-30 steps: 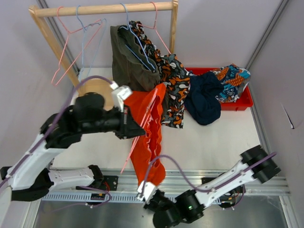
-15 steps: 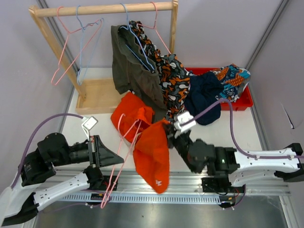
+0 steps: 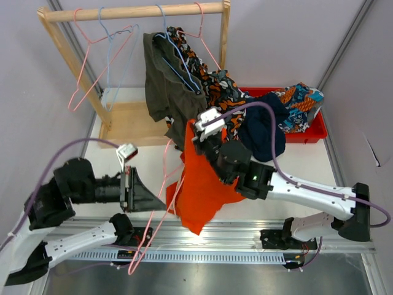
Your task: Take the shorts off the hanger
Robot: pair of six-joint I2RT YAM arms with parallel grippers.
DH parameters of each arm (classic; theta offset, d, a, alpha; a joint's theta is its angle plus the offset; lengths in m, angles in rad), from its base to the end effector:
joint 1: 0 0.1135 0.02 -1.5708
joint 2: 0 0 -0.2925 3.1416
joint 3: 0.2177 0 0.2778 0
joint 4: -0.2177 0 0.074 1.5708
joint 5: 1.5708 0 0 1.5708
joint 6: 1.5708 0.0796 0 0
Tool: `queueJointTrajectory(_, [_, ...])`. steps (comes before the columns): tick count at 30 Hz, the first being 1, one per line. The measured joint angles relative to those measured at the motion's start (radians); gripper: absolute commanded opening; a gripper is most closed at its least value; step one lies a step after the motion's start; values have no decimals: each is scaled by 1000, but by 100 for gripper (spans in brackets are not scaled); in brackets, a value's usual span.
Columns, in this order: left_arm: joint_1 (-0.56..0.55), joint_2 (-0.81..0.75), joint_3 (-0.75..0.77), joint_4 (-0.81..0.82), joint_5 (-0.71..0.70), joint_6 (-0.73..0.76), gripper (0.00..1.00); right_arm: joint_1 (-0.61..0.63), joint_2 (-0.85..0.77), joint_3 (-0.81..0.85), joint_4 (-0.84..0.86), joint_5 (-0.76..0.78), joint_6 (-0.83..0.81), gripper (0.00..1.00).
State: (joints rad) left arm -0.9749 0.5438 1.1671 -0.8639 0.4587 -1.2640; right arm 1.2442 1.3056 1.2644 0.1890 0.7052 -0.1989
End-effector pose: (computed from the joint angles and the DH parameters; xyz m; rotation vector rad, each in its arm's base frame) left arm 0.0248 -0.0993 0.4372 0.0841 2.2997 -1.8281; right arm 0.1611 0.3149 0.4644 -0.4592 1.3943 0.3512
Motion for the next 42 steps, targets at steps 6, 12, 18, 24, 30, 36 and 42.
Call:
queueJointTrajectory(6, [0, 268, 449, 9, -2, -20, 0, -61, 108, -264, 83, -35, 100, 0])
queueJointTrajectory(12, [0, 235, 415, -40, -47, 39, 0, -12, 92, -333, 87, 13, 124, 0])
queueJointTrajectory(18, [0, 14, 158, -122, -190, 97, 0, 191, -267, -307, 97, 151, -1, 0])
queueJointTrajectory(24, [0, -78, 49, -163, -307, 187, 0, 109, -354, 105, -2, 195, -149, 0])
queueJointTrajectory(30, [0, 15, 115, -207, -404, 325, 0, -105, -228, 505, -77, 156, -281, 0])
queueJointTrajectory(36, [0, 108, 233, -214, -532, 461, 0, -475, 8, 871, -269, -34, -234, 0])
queueJointTrajectory(42, [1, 190, 262, -213, -658, 603, 0, -855, 248, 1070, -443, -338, -50, 0])
